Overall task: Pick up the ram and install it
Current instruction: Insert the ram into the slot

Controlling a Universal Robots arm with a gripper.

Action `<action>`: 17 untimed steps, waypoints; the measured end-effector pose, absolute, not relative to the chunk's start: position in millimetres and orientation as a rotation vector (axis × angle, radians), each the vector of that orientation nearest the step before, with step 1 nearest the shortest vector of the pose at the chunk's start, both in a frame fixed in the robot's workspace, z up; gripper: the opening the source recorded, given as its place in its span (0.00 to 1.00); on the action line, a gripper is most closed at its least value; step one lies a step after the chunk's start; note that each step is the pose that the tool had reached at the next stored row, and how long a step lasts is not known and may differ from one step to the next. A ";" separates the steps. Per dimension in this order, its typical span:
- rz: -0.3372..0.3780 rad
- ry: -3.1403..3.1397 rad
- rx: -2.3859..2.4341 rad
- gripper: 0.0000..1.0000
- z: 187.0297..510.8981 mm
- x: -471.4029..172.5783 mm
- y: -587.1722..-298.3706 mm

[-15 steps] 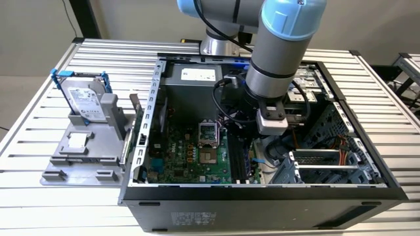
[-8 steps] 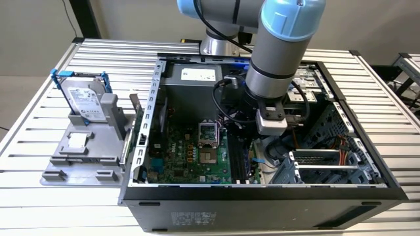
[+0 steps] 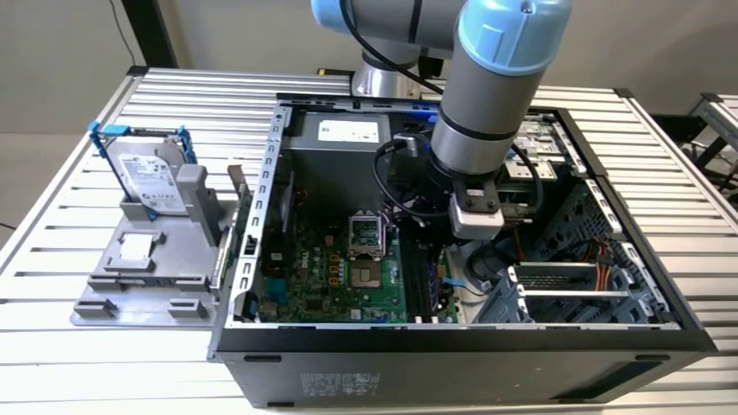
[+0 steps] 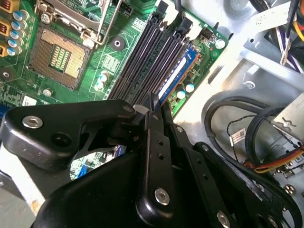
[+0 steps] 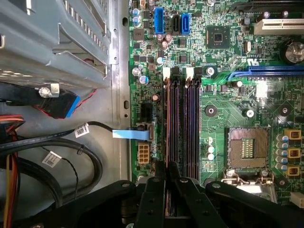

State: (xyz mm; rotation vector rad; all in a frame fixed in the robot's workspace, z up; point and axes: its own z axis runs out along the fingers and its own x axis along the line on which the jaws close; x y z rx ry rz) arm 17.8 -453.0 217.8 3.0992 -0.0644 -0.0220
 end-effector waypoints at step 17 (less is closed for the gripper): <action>-0.032 -0.028 3.098 0.00 210.8 17.9 -452.9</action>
